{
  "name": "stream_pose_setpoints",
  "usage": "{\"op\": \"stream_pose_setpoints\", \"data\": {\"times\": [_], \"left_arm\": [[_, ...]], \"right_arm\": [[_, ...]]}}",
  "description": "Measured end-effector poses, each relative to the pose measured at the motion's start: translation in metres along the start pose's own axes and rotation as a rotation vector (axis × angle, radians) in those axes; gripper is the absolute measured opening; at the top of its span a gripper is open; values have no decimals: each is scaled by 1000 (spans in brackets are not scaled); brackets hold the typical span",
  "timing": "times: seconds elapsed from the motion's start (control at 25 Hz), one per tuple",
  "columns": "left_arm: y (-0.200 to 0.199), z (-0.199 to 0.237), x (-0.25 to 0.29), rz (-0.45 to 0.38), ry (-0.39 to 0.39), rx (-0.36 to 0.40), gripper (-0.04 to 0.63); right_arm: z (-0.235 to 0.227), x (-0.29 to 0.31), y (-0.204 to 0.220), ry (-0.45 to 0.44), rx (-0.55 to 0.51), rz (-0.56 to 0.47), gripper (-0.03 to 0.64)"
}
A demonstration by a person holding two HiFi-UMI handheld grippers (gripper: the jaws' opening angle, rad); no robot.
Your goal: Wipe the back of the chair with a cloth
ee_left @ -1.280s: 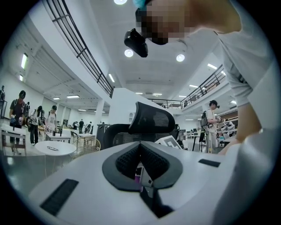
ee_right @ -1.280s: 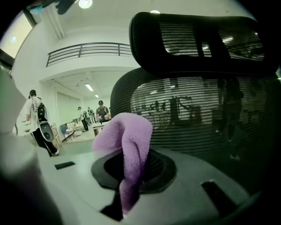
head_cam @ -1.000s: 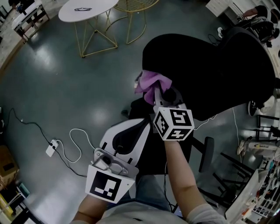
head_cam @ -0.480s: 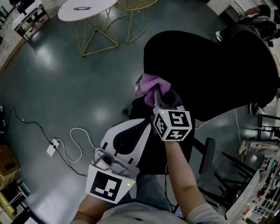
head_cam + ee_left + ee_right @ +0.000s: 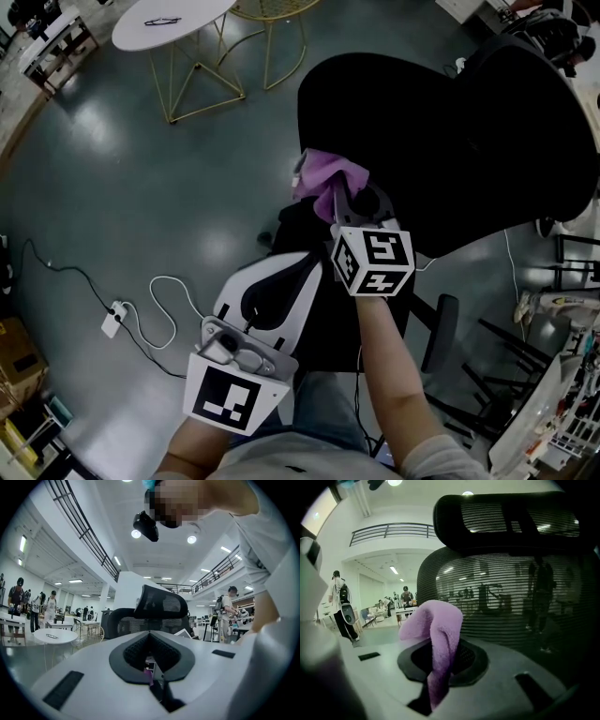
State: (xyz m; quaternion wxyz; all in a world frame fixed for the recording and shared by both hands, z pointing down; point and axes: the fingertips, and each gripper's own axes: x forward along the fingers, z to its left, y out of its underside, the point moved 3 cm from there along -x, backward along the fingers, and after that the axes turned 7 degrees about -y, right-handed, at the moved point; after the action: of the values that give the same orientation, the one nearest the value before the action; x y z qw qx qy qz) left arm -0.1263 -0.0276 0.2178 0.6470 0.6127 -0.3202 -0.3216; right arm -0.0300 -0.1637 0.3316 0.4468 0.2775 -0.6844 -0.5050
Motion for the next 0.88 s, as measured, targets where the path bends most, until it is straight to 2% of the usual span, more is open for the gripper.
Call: {"op": "stream_pose_setpoints", "data": {"times": [0.88], "left_arm": [[8,-65,47,16,86,10,12]], "right_arm": [[-93,-58,16,131,37,-16,49]]}}
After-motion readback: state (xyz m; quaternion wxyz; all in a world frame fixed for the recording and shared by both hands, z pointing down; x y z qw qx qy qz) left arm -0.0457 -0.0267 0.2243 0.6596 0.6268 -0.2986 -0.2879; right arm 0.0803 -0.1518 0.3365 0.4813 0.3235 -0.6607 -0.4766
